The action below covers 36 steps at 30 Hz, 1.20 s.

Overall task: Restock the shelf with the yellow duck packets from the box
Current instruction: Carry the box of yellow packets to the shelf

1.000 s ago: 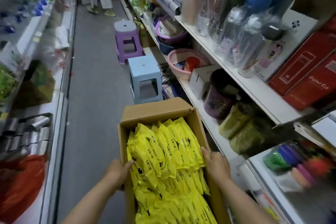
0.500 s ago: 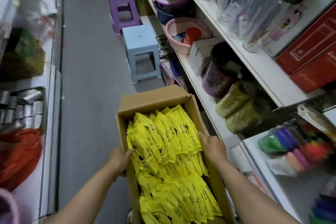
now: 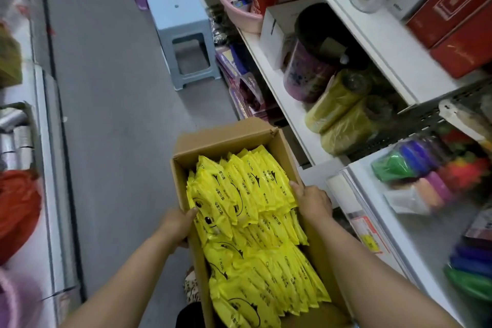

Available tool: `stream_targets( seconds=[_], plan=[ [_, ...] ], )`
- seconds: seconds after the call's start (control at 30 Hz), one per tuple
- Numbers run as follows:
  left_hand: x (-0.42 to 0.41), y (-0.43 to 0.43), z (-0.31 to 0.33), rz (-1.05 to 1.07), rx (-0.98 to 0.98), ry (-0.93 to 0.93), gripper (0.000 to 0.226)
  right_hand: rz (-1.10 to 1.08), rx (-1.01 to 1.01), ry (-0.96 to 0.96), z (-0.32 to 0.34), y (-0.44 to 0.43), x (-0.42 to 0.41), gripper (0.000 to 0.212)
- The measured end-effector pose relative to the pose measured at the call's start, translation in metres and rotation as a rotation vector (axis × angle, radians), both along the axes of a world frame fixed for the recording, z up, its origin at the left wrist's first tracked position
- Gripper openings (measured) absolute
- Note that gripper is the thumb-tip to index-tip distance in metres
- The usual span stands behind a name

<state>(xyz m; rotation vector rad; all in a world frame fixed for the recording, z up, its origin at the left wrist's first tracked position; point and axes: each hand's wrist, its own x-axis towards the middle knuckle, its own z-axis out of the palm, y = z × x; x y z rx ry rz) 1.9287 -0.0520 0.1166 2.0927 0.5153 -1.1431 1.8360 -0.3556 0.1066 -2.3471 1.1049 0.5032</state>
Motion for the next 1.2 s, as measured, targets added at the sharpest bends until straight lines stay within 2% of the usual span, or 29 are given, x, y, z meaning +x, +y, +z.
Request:
stream_targets(
  seconds=[0.27, 0.43, 0.57, 0.77, 0.97, 1.2],
  plan=[
    [0.009, -0.001, -0.007, -0.011, 0.059, 0.016, 0.05, -0.053, 0.082, 0.021, -0.008, -0.005, 0.006, 0.063],
    [0.003, 0.004, -0.01, -0.051, 0.118, -0.029, 0.063, -0.039, 0.143, -0.062, -0.002, -0.001, -0.014, 0.057],
    [-0.006, 0.002, 0.005, -0.06, 0.128, -0.066, 0.058, -0.07, 0.201, -0.156, -0.001, 0.005, -0.033, 0.053],
    [-0.045, 0.012, 0.014, 0.066, -0.042, -0.011, 0.048, -0.14, 0.277, -0.229, -0.004, 0.011, -0.067, 0.053],
    [-0.065, 0.014, -0.01, -0.081, 0.04, -0.006, 0.06, -0.137, 0.181, -0.124, -0.004, 0.018, -0.093, 0.048],
    [-0.073, 0.015, -0.032, -0.128, 0.091, -0.054, 0.043, -0.068, -0.06, -0.062, 0.0, 0.015, -0.093, 0.054]
  ],
)
